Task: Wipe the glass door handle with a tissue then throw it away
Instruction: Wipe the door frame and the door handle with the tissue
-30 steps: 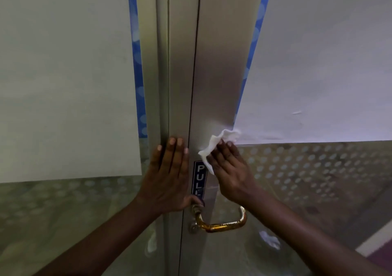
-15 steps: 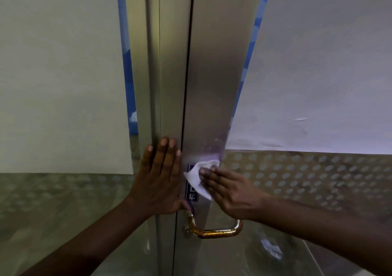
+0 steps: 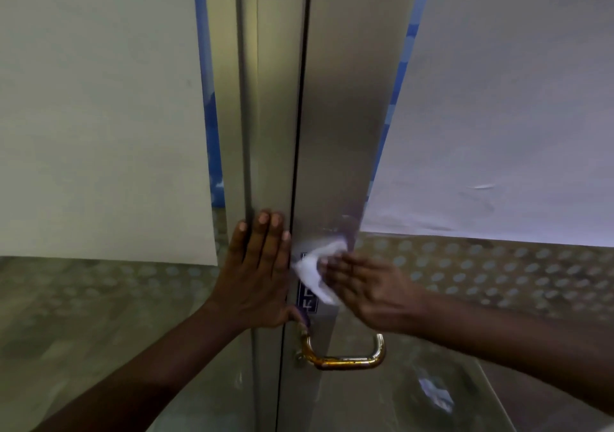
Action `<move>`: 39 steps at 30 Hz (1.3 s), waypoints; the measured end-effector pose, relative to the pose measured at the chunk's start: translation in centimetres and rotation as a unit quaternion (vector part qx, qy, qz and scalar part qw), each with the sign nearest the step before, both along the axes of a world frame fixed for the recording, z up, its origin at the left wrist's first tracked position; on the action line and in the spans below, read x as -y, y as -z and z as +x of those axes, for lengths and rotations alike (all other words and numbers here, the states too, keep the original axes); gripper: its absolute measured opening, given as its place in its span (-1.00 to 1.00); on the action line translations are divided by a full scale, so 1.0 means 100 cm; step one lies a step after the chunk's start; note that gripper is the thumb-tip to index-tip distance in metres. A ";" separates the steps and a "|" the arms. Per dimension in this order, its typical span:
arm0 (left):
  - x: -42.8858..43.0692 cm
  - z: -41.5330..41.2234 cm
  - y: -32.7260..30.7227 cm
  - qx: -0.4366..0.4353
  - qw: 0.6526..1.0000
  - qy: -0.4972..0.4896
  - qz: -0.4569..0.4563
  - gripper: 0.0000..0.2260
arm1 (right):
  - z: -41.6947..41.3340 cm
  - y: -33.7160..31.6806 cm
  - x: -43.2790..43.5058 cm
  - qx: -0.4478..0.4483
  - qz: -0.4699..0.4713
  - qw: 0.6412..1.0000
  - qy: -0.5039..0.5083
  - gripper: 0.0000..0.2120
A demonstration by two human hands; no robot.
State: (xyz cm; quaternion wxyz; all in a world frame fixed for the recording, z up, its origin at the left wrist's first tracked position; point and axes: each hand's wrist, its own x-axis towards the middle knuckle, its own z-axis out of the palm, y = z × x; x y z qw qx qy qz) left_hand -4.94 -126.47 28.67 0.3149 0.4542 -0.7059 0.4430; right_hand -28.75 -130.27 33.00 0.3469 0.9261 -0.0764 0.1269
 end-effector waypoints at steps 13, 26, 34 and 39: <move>-0.001 0.000 -0.003 -0.004 1.000 0.008 -0.014 -0.02 | 0.006 -0.011 0.014 0.108 -0.017 0.994 -0.006 -0.69; 0.001 0.002 0.001 0.000 1.000 0.021 -0.015 -0.05 | -0.008 0.024 -0.011 -0.068 -0.024 0.997 -0.024 -0.71; -0.001 0.002 -0.001 -0.001 1.000 0.026 -0.007 -0.06 | 0.007 0.012 -0.005 0.050 -0.031 0.998 -0.010 -0.69; -0.006 0.007 0.001 0.002 0.999 0.030 0.010 -0.07 | 0.000 -0.004 0.002 0.023 -0.004 1.000 -0.009 -0.70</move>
